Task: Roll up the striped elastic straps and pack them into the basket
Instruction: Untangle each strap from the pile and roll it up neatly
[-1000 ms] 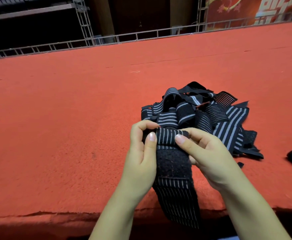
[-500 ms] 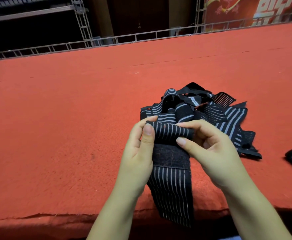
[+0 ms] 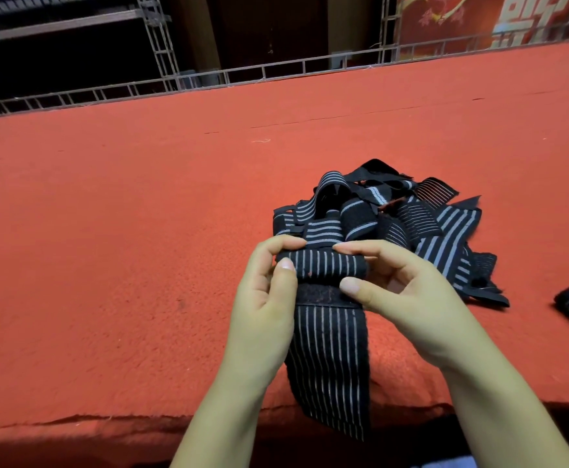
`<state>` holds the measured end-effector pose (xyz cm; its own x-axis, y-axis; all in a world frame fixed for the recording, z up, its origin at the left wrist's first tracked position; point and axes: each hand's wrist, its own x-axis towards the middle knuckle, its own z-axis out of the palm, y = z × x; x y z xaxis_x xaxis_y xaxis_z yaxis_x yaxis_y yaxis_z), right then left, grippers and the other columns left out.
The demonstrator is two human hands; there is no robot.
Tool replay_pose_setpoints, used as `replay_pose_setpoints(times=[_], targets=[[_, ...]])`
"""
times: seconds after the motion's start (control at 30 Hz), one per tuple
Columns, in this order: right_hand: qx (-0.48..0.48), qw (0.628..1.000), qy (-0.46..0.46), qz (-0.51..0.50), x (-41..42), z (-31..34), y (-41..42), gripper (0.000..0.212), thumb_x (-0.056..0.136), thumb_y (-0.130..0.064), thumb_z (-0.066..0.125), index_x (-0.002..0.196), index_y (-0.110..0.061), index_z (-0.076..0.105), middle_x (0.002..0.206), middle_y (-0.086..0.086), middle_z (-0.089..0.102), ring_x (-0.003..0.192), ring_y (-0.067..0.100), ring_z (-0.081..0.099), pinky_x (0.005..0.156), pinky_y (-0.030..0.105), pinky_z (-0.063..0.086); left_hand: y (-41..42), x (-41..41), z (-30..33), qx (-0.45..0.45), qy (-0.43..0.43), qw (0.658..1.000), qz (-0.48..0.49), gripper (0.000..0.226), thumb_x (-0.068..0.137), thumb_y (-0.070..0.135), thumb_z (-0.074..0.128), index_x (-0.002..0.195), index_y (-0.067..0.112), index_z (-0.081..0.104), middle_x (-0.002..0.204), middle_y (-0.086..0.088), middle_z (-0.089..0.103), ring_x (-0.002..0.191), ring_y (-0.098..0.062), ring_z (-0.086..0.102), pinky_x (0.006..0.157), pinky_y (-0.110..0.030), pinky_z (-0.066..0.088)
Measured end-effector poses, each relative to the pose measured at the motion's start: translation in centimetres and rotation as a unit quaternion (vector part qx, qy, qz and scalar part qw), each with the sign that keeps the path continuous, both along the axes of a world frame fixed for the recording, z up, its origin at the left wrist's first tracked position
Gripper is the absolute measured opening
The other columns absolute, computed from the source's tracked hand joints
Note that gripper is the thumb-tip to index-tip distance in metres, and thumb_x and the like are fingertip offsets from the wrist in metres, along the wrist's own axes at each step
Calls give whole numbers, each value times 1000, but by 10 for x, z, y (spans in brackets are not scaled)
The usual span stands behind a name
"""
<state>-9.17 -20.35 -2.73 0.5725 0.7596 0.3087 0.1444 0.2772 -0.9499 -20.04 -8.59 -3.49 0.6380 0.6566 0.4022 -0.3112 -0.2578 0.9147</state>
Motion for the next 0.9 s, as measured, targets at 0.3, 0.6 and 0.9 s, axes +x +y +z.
replay_pose_setpoints(times=[0.3,0.6,0.9], targets=[[-21,992,122,9,-4,-7,10,27,76,-32,66,100,-21,69,89,6,67,83,18,63,64,31,55,2,-6,-1,40,18,998,-43,29,83,11,38,89,26,61,88,15,64,80,-2,55,72,-16,44],[85,993,85,-6,-2,-8,10,24,74,-8,65,98,-15,64,91,-2,70,85,12,66,70,24,55,-3,-5,0,21,-3,996,-81,45,86,8,42,117,36,58,125,17,63,118,1,55,99,-16,42],[82,990,-68,-97,-4,-11,9,28,75,-8,66,95,-28,65,100,-5,69,97,9,65,84,19,48,-6,4,-1,-58,18,995,-74,36,91,44,51,119,22,54,106,13,71,102,-2,65,83,-18,50]])
